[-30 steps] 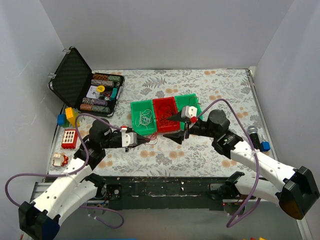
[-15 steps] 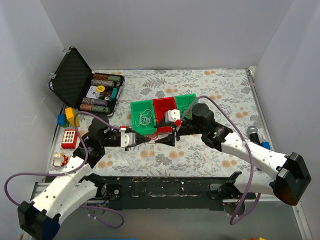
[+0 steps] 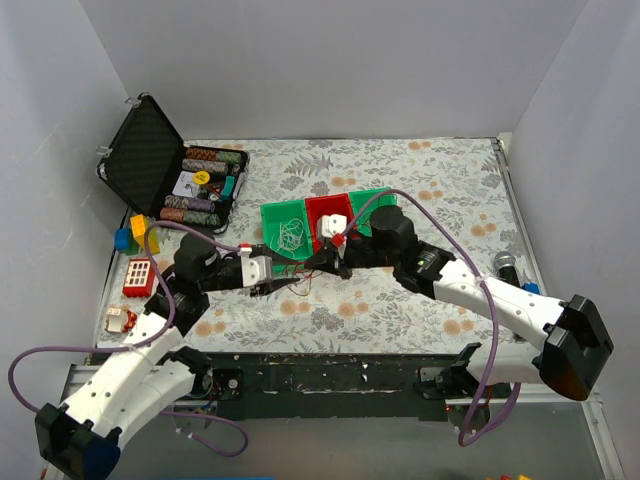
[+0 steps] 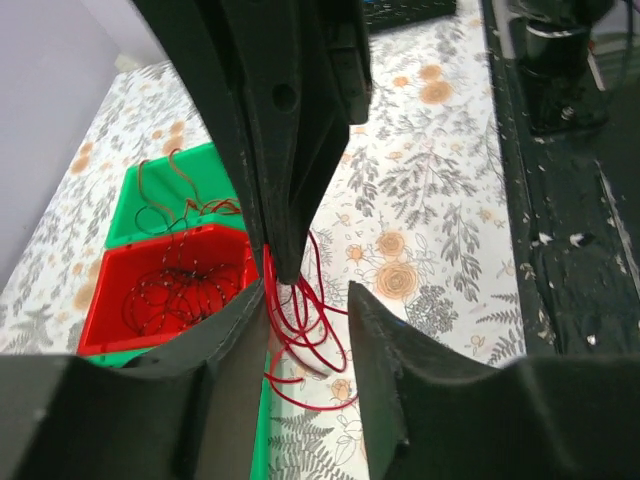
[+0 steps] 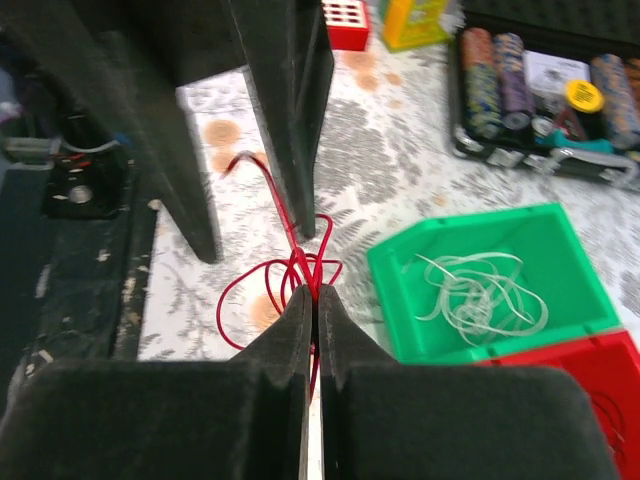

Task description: Untangle the cables

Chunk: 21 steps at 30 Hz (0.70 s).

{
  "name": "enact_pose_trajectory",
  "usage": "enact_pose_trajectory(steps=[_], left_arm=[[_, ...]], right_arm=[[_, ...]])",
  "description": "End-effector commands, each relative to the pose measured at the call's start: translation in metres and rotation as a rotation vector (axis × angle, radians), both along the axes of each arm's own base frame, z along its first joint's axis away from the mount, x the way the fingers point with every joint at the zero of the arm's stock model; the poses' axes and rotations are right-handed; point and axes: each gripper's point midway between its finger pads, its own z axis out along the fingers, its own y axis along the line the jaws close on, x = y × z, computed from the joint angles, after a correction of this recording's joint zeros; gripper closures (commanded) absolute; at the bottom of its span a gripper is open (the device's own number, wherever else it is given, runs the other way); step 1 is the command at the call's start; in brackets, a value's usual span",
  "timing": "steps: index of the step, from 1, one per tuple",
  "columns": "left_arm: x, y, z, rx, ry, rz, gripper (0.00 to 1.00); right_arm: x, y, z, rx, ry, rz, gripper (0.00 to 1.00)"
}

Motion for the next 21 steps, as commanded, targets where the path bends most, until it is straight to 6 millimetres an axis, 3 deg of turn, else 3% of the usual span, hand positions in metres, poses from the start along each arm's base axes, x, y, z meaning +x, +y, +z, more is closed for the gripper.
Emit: enact_pose_trajectory(steps=[1,2,4,9,12,15,21], left_arm=[[0.031,0.009,0.044,-0.1,-0.02,0.216,0.4],[0.046,0.017,0.049,-0.13,-0.002,0.324,0.19],[0.061,0.025,0.063,-0.181,-0.004,0.423,0.02],[0.079,0.044,0.079,-0.295,0.057,0.589,0.02],[0.087,0.052,0.076,-0.346,0.13,0.66,0.02],[0.089,0.055,0.073,-0.375,0.176,0.692,0.02],[0.085,0.054,0.069,-0.333,0.17,0.673,0.02]], right_arm=[[0.044,-0.016,0.033,0.055,-0.1,-0.225,0.99],[0.055,-0.024,0.032,0.045,-0.098,-0.264,0.99],[0.079,-0.043,0.029,0.017,-0.078,-0.35,0.99],[0.155,-0.107,0.019,-0.021,-0.088,-0.711,0.99],[0.192,-0.135,0.001,-0.073,-0.079,-0.881,0.99],[0.218,-0.148,-0.021,-0.105,-0.045,-0.969,0.99],[0.259,-0.179,-0.04,-0.116,-0.04,-1.169,0.99]])
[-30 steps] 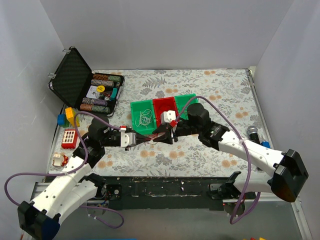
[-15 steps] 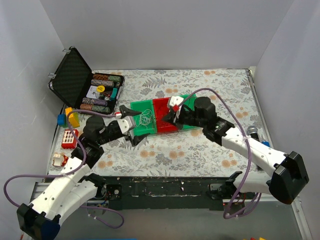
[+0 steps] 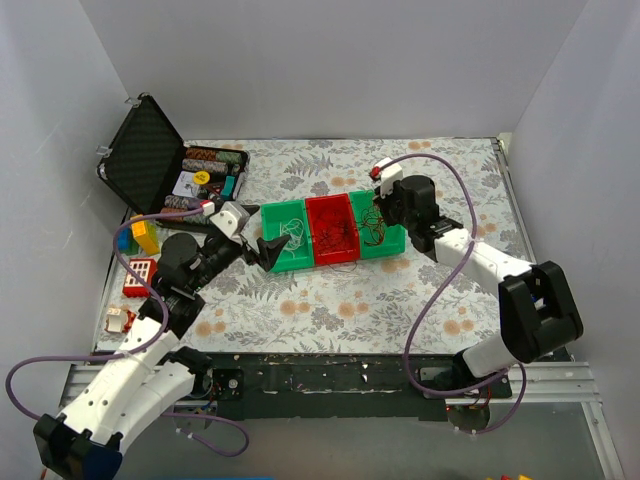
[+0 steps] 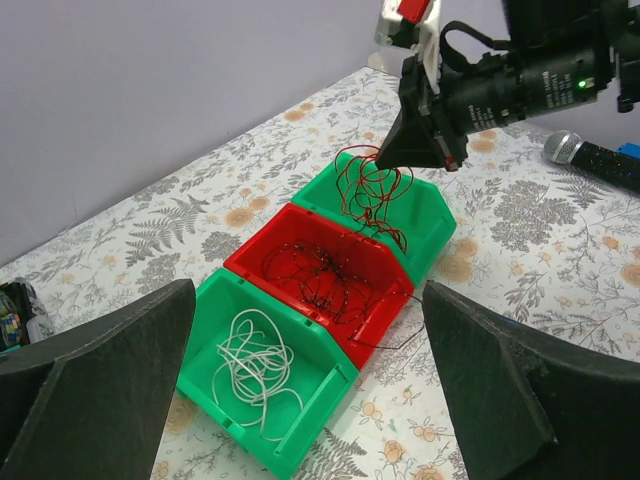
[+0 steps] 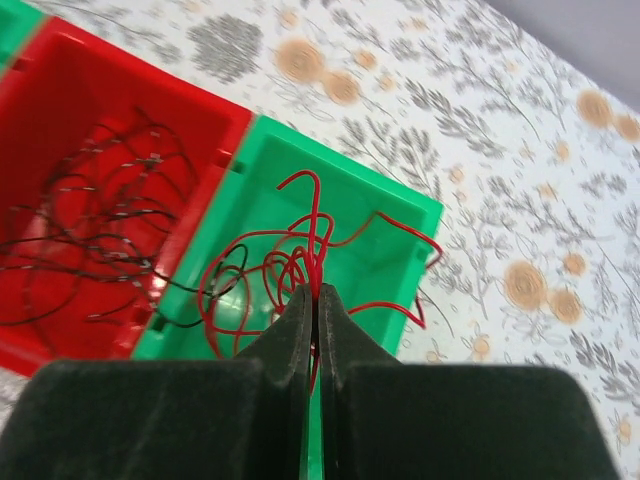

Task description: Untangle the cables

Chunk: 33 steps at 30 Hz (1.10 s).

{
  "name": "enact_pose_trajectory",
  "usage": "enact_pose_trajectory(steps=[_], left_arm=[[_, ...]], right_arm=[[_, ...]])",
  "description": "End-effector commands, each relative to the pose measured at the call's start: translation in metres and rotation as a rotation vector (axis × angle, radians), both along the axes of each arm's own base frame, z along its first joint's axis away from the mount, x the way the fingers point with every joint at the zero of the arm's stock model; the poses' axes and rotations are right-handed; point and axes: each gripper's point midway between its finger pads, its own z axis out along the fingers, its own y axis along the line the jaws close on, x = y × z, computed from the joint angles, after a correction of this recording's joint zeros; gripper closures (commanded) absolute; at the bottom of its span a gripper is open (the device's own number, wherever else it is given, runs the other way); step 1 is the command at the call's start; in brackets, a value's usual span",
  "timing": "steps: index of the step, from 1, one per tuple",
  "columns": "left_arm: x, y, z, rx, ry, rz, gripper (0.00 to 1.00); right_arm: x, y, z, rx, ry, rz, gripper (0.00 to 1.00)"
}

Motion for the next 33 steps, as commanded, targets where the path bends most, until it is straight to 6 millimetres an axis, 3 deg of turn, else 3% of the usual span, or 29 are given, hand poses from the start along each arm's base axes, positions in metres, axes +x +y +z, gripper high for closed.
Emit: enact_pose_trajectory(steps=[1,7,9,15,17,20,24,28,33], left_arm=[[-0.001,0.006,0.007,-0.013,-0.004,0.028,0.02],[-0.001,0.007,0.004,-0.003,-0.016,0.029,0.02],[-0.001,0.006,0.001,-0.001,-0.014,0.023,0.02],[-0.005,0.002,-0.005,0.013,-0.012,-0.009,0.02],[-0.005,0.001,-0.006,0.011,-0.014,-0.018,0.02],[-0.007,-0.001,-0.005,0.011,-0.019,-0.03,0.02],[-0.009,-0.001,-0.007,0.019,-0.016,-0.037,0.02],[-0.009,-0.001,-0.005,0.021,-0.019,-0.039,0.02],[-0.01,-0.002,-0.005,0.022,-0.025,-0.048,0.02]], right_arm=[[0.041,-0.022,0.031,0.04,-0.121,-0.184,0.99],[0.046,-0.019,0.011,0.08,-0.043,-0.183,0.99],[0.038,-0.007,0.017,0.129,-0.04,-0.108,0.99],[0.007,0.022,0.128,0.331,-0.234,0.105,0.99],[0.001,0.026,0.153,0.357,-0.269,0.142,0.99],[-0.003,0.023,0.172,0.373,-0.304,0.14,0.99],[0.006,0.009,0.166,0.343,-0.307,0.051,0.99],[0.029,-0.02,0.13,0.237,-0.25,-0.144,0.99],[0.034,-0.019,0.085,0.183,-0.156,-0.16,0.99]])
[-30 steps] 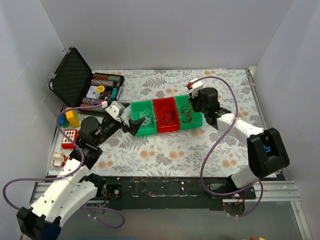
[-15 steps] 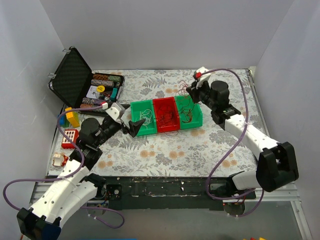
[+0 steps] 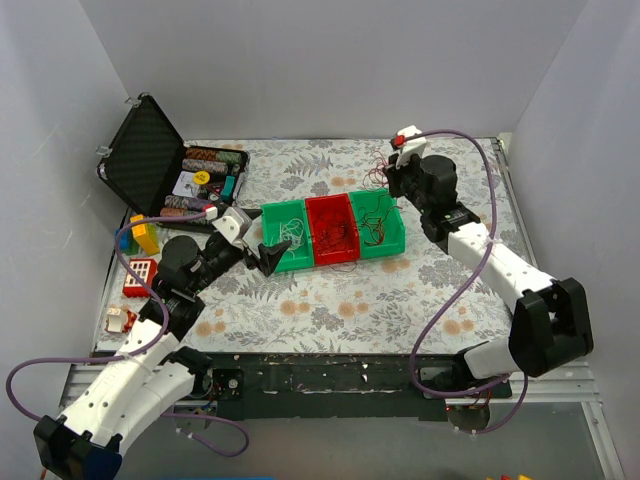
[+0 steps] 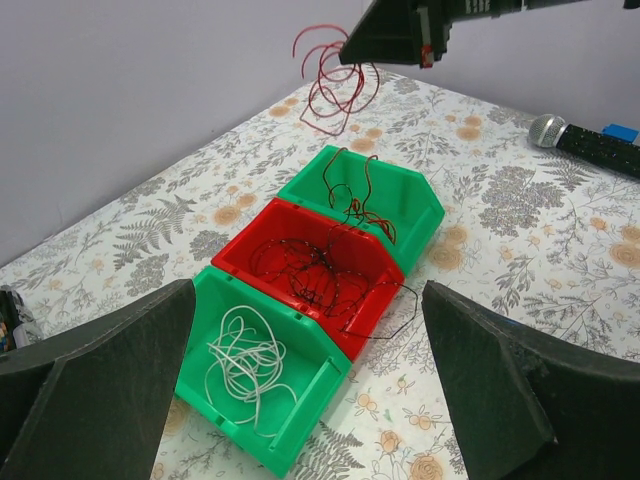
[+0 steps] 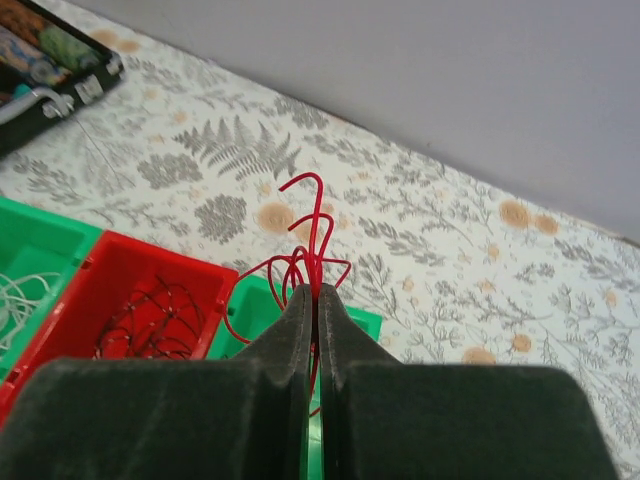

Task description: Untangle the cables

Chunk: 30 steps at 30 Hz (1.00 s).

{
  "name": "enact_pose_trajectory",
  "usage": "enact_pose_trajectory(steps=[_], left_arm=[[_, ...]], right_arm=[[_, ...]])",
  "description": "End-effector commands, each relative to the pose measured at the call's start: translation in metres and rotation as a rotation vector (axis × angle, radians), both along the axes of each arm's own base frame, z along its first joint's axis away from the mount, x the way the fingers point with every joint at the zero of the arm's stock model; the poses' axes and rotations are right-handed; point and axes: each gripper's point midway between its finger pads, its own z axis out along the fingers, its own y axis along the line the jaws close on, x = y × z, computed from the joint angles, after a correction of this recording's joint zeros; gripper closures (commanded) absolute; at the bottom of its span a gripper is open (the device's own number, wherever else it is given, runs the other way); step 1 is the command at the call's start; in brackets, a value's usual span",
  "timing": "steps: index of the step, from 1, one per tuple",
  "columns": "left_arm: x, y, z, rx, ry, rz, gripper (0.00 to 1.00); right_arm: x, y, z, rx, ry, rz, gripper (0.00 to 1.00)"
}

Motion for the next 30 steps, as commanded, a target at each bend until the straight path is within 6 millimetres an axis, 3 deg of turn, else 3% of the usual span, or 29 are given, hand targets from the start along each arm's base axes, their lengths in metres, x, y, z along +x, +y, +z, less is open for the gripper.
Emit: enact_pose_trajectory(steps=[1,13,19,22,25,29,30], left_arm=[[-0.003,0.001,0.003,0.002,-0.022,-0.012,0.02],[-0.001,0.0,0.001,-0.01,0.01,-0.002,0.02],[0.004,0.001,-0.019,0.002,0.082,0.019,0.02],[0.011,0.005,-0.034,0.012,0.143,0.062,0.02],[0.022,0.013,-0.054,0.03,0.246,0.144,0.02],[0.041,0.034,-0.076,0.044,0.36,0.332,0.02],[0.044,0.04,-0.077,0.051,0.368,0.367,0.02]], right_arm=[[0.009,-0.01,-0.03,-0.046,0.069,-0.068,0.99],[0.004,-0.006,-0.153,-0.089,0.424,-0.134,0.99],[-0.017,0.016,-0.191,-0.104,0.58,-0.113,0.99],[-0.023,0.018,-0.204,-0.092,0.661,-0.134,0.97],[-0.023,0.016,-0.191,-0.079,0.674,-0.162,0.63],[-0.02,0.013,-0.129,0.018,0.534,-0.171,0.17],[-0.022,0.012,-0.111,0.044,0.493,-0.171,0.16]])
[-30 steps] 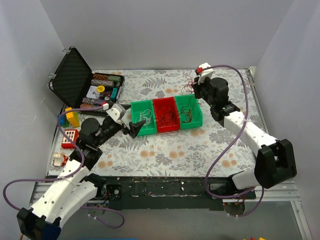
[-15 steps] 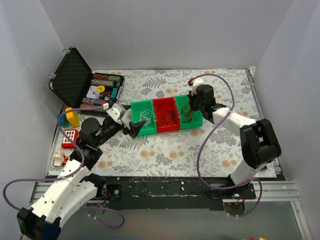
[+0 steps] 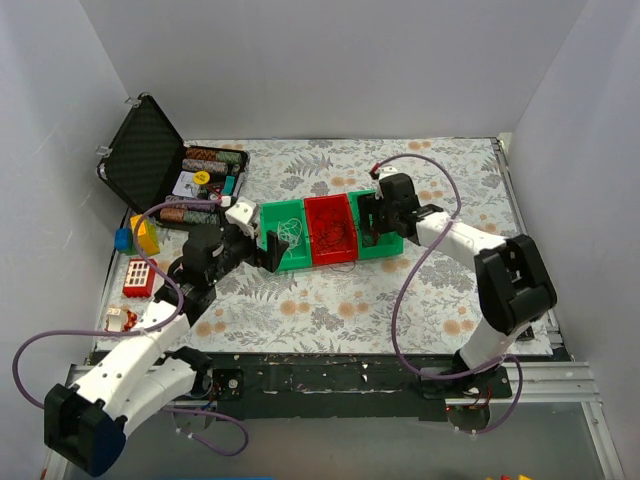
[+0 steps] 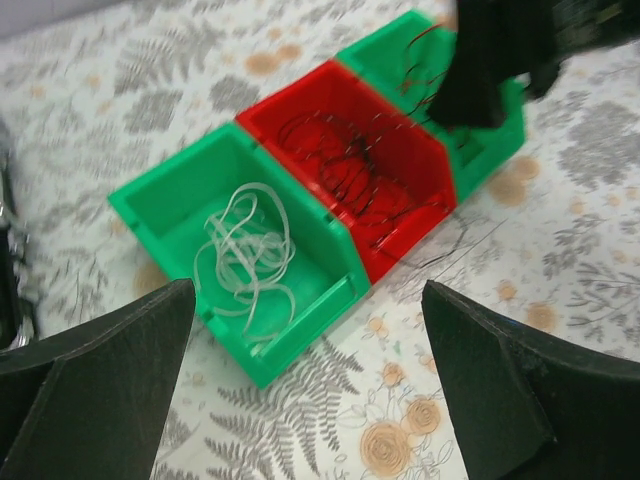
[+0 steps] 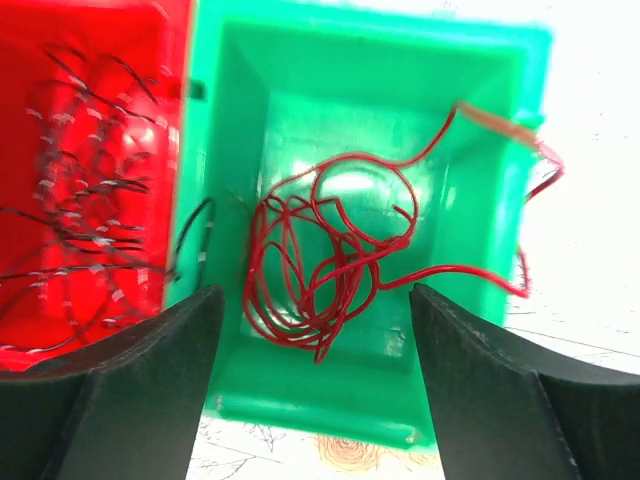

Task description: Untangle the cables

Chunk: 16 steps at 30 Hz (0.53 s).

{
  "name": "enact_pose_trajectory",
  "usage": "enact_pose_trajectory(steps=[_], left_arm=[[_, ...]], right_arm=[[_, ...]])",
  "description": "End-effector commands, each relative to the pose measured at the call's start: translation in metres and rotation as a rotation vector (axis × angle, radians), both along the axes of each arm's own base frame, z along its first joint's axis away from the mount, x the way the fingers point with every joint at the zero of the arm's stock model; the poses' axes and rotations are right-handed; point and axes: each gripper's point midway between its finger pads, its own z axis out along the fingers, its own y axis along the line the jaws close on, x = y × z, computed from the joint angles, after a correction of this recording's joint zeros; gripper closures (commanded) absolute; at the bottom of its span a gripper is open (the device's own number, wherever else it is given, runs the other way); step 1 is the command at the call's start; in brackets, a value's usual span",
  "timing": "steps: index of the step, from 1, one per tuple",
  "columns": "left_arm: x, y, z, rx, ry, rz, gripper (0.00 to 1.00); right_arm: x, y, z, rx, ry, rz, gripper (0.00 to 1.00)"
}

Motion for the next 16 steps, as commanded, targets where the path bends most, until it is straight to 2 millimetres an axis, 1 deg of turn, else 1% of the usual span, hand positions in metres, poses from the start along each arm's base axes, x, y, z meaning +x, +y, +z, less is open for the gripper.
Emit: enact_pose_trajectory(steps=[1,3,5,6,7,8,9,10,11,12,14,15,16], left_arm=[[0.018,0.035,-0.013,0.042,0.095,0.24,0.02],[0.017,0.04,-0.012,0.049,0.085,0.259,0.02],[0.014,0.042,-0.008,0.042,0.079,0.261,0.02],[0.013,0.042,-0.005,0.035,0.072,0.263,0.02],[0.012,0.043,-0.004,0.032,0.07,0.268,0.02],[0.011,0.044,-0.002,0.03,0.068,0.27,0.02],[0.011,0.046,-0.001,0.028,0.065,0.28,0.02],[0.011,0.048,-0.001,0.03,0.071,0.292,0.02],[0.01,0.05,-0.003,0.036,0.081,0.298,0.02],[0.009,0.052,-0.004,0.043,0.095,0.308,0.02],[0.01,0.056,-0.009,0.054,0.137,0.341,0.03],[0.011,0.059,-0.008,0.045,0.144,0.365,0.02],[0.011,0.061,-0.007,0.034,0.144,0.385,0.02]], right_arm=[[0.009,-0.003,0.101,0.137,-0.223,-0.063,0.16],[-0.001,-0.009,0.13,0.176,-0.291,-0.07,0.15],[-0.015,-0.013,0.147,0.22,-0.339,-0.062,0.14],[-0.023,-0.017,0.15,0.229,-0.349,-0.058,0.14],[-0.03,-0.019,0.162,0.257,-0.392,-0.052,0.14],[-0.038,-0.024,0.164,0.267,-0.413,-0.05,0.13],[-0.045,-0.029,0.172,0.279,-0.448,-0.055,0.13],[-0.054,-0.035,0.175,0.291,-0.477,-0.055,0.13],[-0.06,-0.042,0.173,0.291,-0.496,-0.073,0.13],[-0.067,-0.049,0.178,0.297,-0.531,-0.082,0.13],[-0.078,-0.064,0.176,0.296,-0.571,-0.122,0.12],[-0.082,-0.074,0.177,0.294,-0.595,-0.165,0.12],[-0.087,-0.086,0.171,0.285,-0.612,-0.213,0.12]])
